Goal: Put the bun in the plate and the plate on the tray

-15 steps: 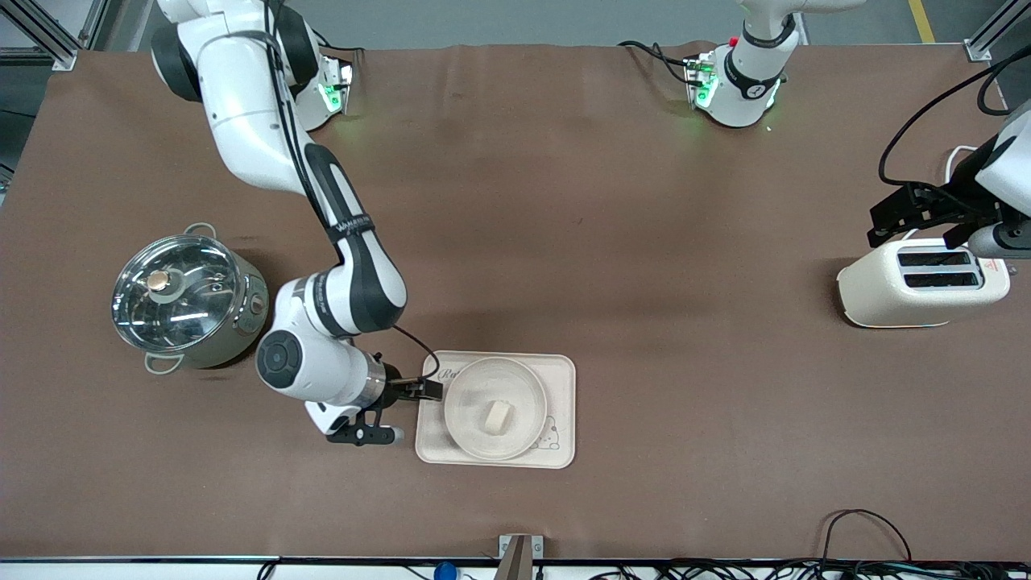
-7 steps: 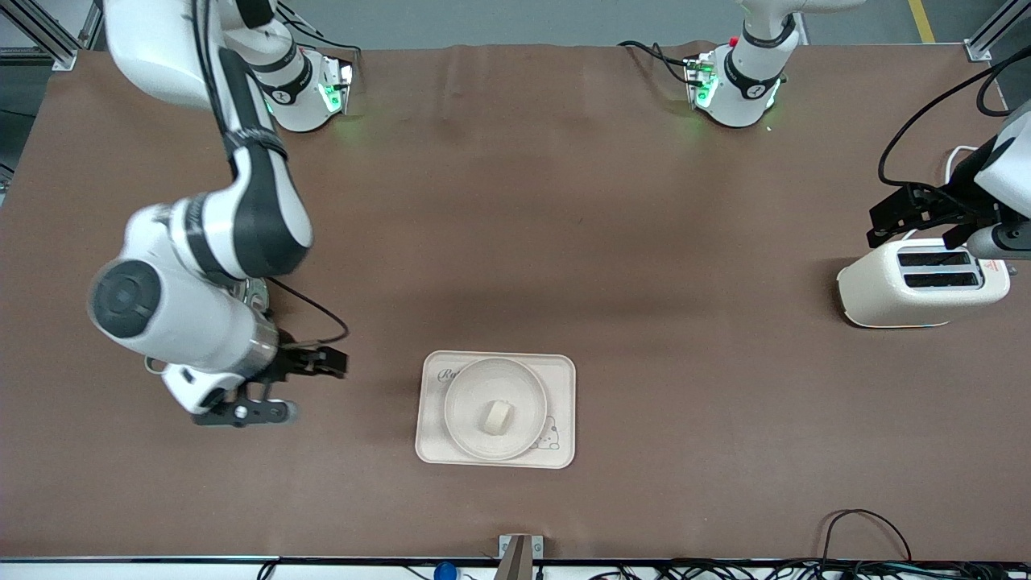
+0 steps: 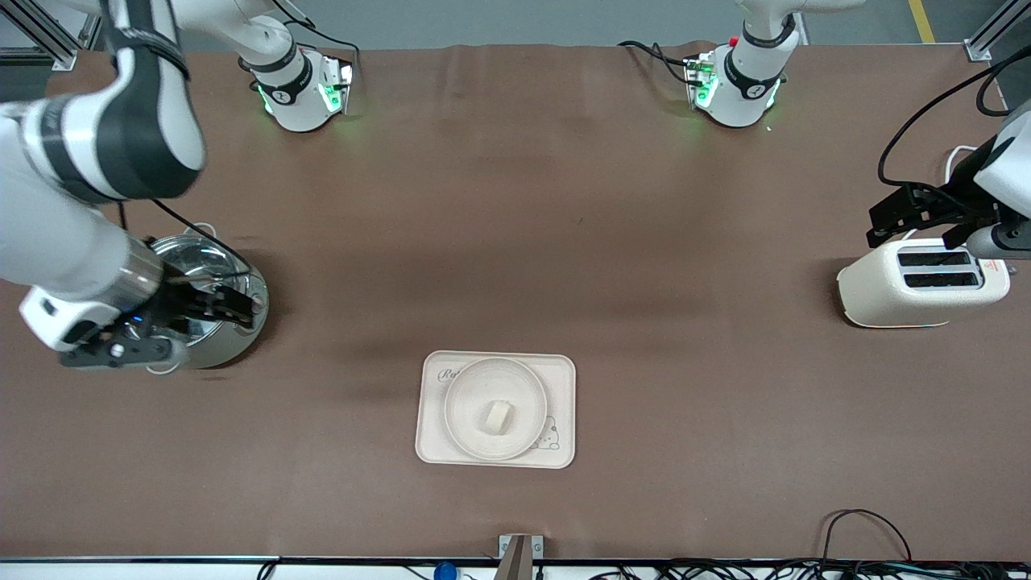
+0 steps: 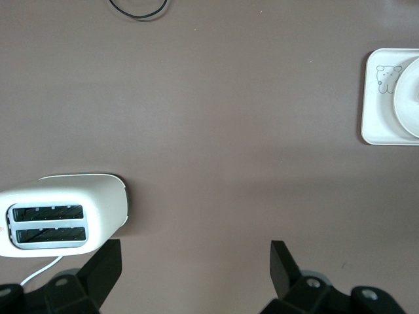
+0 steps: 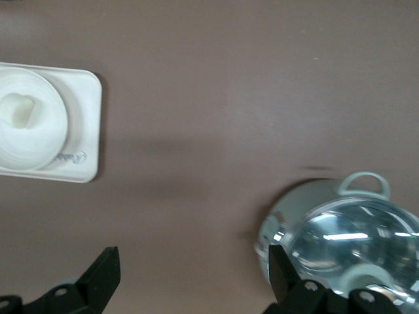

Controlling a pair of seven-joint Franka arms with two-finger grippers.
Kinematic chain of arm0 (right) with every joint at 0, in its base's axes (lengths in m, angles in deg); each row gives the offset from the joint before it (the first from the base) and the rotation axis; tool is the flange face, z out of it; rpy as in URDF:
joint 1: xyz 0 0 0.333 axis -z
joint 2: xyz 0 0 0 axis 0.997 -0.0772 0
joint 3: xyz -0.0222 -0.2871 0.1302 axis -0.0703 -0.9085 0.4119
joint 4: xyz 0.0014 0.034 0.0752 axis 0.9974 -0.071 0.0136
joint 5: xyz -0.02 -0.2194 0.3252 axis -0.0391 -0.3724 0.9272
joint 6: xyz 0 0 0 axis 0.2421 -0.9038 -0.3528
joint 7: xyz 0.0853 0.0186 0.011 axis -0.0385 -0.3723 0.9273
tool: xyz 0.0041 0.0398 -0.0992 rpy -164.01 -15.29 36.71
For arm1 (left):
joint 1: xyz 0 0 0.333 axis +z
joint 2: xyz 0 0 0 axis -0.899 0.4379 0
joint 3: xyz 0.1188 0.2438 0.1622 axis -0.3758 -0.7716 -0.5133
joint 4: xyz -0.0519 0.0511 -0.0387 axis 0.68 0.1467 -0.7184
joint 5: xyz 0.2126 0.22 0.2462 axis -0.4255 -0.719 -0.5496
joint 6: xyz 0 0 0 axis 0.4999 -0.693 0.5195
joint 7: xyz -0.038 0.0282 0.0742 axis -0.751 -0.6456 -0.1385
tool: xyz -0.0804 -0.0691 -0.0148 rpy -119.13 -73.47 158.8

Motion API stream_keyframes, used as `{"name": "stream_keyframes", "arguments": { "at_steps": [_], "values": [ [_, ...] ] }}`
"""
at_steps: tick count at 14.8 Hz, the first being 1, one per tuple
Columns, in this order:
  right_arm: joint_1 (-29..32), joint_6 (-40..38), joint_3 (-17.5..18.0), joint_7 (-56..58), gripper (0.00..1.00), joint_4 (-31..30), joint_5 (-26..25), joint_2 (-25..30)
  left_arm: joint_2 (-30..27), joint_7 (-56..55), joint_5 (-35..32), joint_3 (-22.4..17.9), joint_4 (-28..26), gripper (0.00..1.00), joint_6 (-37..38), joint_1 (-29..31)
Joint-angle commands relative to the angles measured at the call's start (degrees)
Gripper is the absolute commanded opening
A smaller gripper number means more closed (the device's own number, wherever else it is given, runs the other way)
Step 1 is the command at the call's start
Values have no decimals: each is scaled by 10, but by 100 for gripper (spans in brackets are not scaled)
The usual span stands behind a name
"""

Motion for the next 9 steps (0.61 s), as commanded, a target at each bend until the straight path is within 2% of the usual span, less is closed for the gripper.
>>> {"name": "stream_keyframes", "arguments": {
  "at_steps": [1,3,5,6,9],
  "values": [
    [50,-24,35,47,100,-62,-31,80,1,9,4,-2,8,100,5,-1],
    [72,-55,46,52,100,-64,-51,110,1,9,4,-2,8,100,5,-1],
    [115,-63,87,70,100,-91,-76,154,0,9,5,-2,7,100,6,-1],
    [129,-64,97,72,100,-111,-76,177,0,9,5,-2,7,100,6,0],
    [141,-60,100,72,100,-159,-76,221,0,9,5,-2,7,100,6,0]
  ]
}}
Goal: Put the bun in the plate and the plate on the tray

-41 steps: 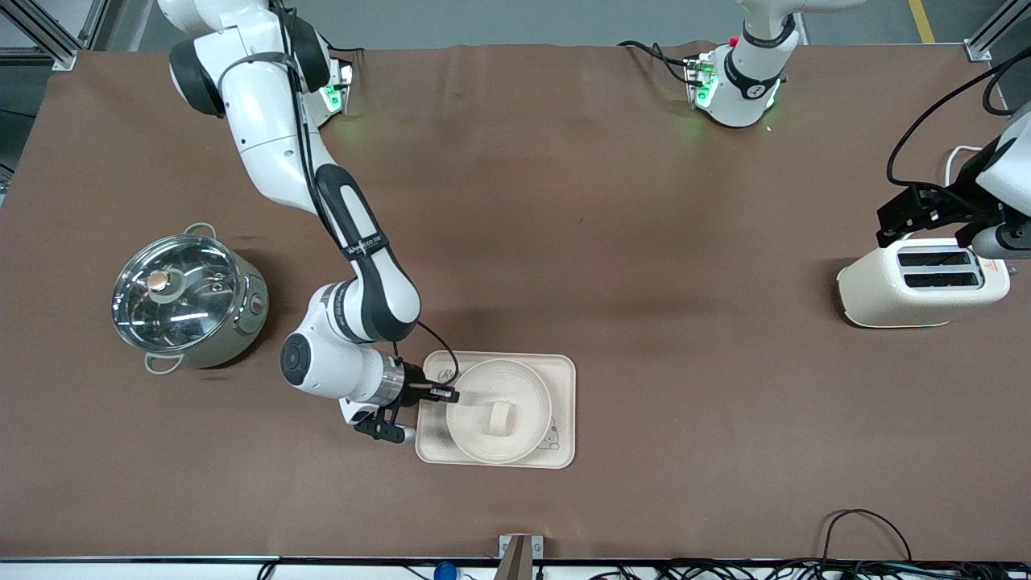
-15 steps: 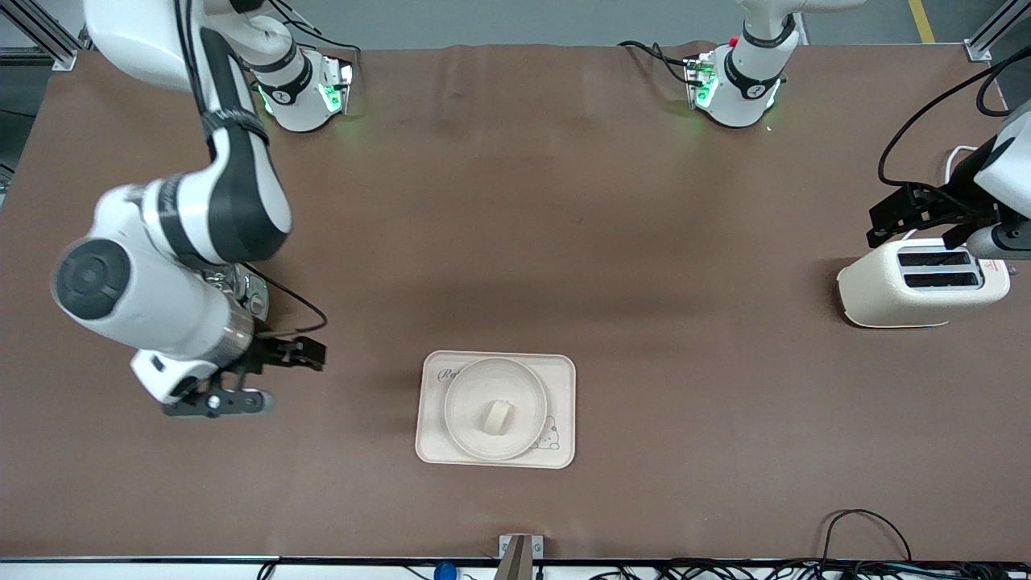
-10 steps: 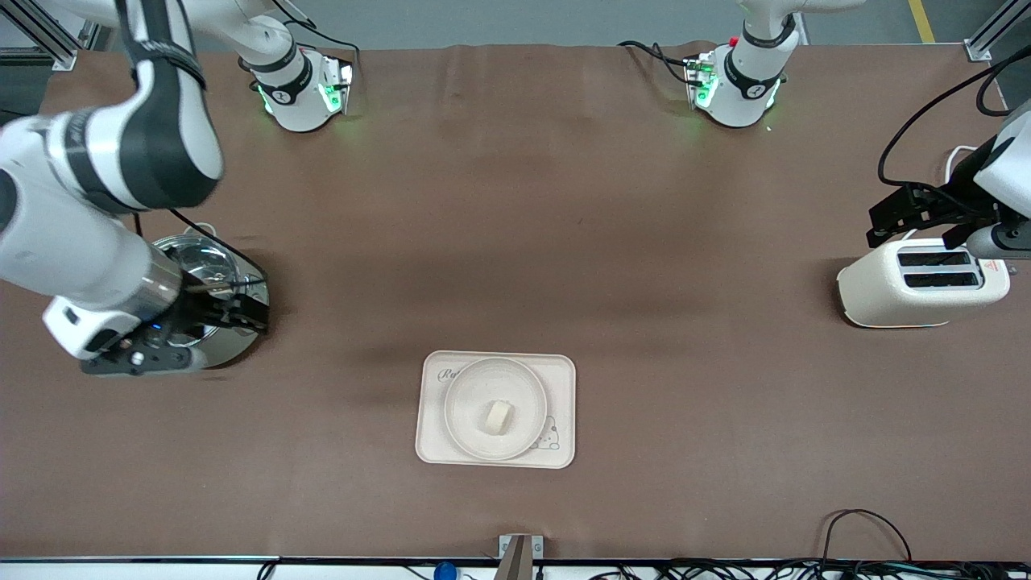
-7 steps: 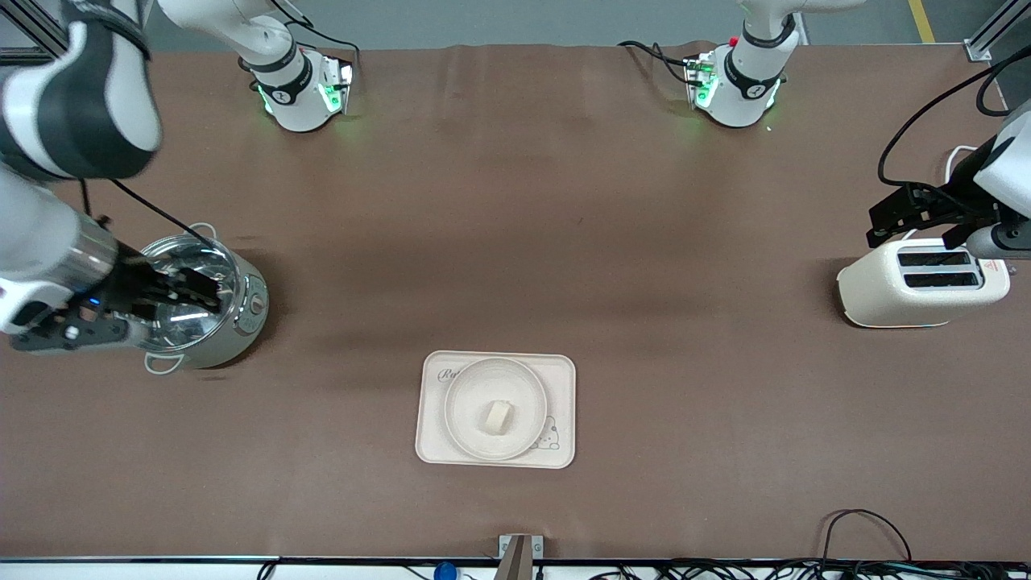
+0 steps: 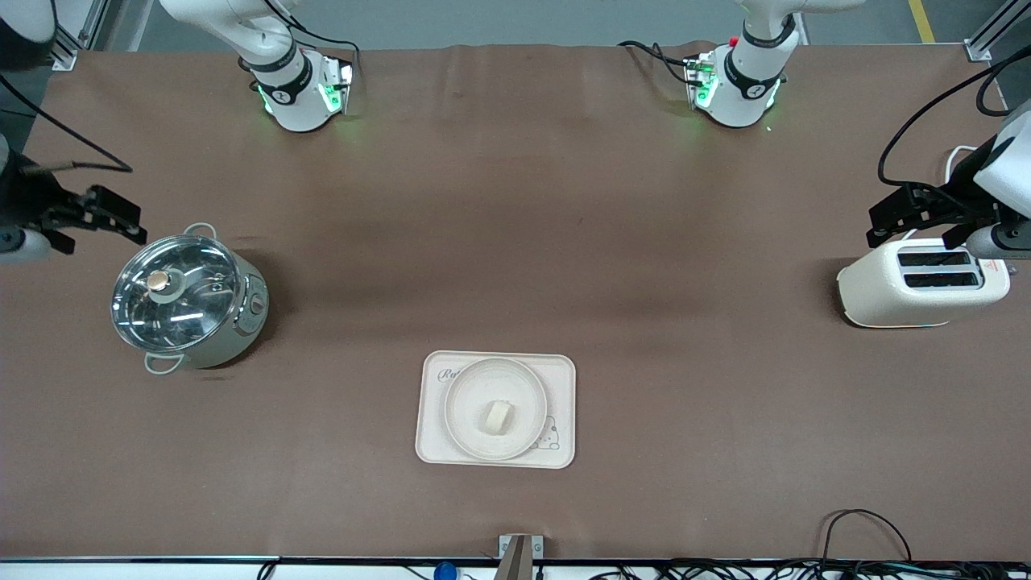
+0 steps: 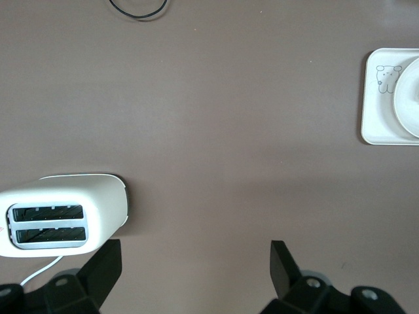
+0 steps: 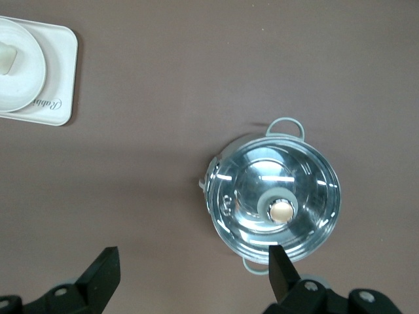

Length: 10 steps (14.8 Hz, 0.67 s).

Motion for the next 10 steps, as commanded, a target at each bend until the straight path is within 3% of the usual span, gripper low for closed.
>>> {"name": "stream_keyframes", "arguments": {
  "at_steps": [1,5,10],
  "values": [
    [25,17,21,7,100,-78,-13,61,0,9,5,-2,7,100,6,0],
    [45,6,34,14,100,-92,-13,89,0,9,4,-2,7,100,6,0],
    [43,-1,33,14,100,-88,-15,85,3,-2,1,-2,12,100,6,-2]
  ]
}}
